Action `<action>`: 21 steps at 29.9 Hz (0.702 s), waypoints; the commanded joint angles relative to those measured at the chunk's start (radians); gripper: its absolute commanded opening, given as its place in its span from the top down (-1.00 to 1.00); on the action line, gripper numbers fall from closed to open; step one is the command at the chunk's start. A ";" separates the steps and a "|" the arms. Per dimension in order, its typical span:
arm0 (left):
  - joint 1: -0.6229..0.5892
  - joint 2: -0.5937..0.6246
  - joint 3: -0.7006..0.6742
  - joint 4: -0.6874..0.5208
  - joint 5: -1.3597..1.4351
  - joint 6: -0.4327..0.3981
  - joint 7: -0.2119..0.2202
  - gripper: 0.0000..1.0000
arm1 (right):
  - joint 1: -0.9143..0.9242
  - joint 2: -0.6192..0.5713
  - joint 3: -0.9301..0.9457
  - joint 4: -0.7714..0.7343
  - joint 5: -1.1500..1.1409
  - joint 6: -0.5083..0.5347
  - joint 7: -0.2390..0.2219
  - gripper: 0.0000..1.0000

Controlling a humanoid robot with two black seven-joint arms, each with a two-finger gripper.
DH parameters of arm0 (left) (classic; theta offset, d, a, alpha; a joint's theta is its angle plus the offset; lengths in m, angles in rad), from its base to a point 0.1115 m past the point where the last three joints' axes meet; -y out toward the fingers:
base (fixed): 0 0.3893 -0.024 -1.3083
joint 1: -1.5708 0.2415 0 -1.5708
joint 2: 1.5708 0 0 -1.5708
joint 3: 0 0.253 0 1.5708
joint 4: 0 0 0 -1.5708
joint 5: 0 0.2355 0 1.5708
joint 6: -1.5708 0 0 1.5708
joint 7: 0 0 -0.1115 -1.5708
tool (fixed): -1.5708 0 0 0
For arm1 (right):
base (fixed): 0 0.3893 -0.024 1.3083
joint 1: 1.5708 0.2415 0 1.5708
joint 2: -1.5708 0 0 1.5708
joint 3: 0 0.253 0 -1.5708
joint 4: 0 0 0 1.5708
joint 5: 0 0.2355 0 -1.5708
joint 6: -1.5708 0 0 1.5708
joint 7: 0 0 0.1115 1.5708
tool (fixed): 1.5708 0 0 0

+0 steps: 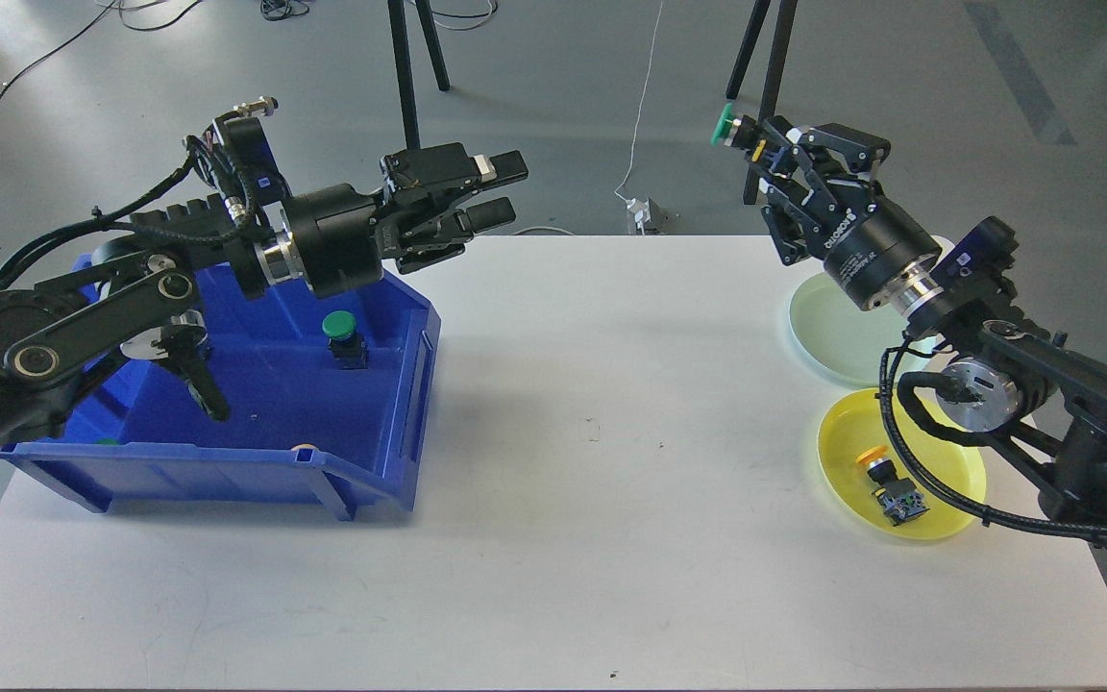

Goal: Pass button and place on color plate
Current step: 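Carry the green-topped button with the right gripper over the pale green plate, then release the button onto the pale green plate and raise the right gripper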

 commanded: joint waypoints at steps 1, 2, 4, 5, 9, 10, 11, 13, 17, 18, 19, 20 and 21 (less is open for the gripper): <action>-0.002 -0.009 0.000 0.005 0.000 0.000 0.000 -0.44 | -0.035 -0.043 -0.021 -0.103 -0.226 -0.163 -0.001 0.99; 0.000 -0.009 0.000 0.005 0.000 0.000 0.000 -0.45 | -0.049 -0.043 -0.029 -0.141 -0.283 -0.199 -0.001 0.99; 0.000 -0.009 0.000 0.005 0.000 0.000 0.000 -0.45 | -0.070 -0.039 -0.053 -0.224 -0.374 -0.278 -0.001 0.99; -0.002 -0.011 0.000 0.009 0.000 0.000 0.000 -0.45 | -0.079 -0.031 -0.070 -0.273 -0.403 -0.323 -0.001 0.99; -0.002 -0.011 0.000 0.011 -0.002 0.000 0.000 -0.45 | -0.073 0.061 -0.205 -0.465 -0.441 -0.485 -0.001 0.99; -0.002 -0.011 0.000 0.011 -0.003 0.000 0.000 -0.45 | -0.069 0.088 -0.245 -0.515 -0.441 -0.518 -0.001 0.99; 0.000 -0.011 0.000 0.011 -0.006 0.000 0.000 -0.45 | -0.066 0.112 -0.276 -0.566 -0.441 -0.544 -0.001 0.99; 0.000 -0.011 0.000 0.012 -0.014 0.000 0.000 -0.45 | -0.047 0.167 -0.335 -0.663 -0.441 -0.575 -0.001 0.96; 0.000 -0.011 0.000 0.012 -0.017 0.000 0.000 -0.45 | -0.032 0.263 -0.420 -0.807 -0.441 -0.579 -0.001 0.90; 0.000 -0.011 0.000 0.012 -0.018 0.000 0.000 -0.45 | -0.030 0.283 -0.434 -0.836 -0.440 -0.578 -0.001 0.82; 0.000 -0.012 0.000 0.015 -0.018 0.000 0.000 -0.45 | -0.026 0.299 -0.445 -0.852 -0.441 -0.576 -0.001 0.75; 0.000 -0.012 0.000 0.017 -0.018 0.000 0.000 -0.45 | -0.020 0.313 -0.455 -0.868 -0.441 -0.573 -0.001 0.73; 0.000 -0.012 0.000 0.017 -0.018 0.000 0.000 -0.45 | -0.018 0.323 -0.471 -0.879 -0.441 -0.572 -0.001 0.68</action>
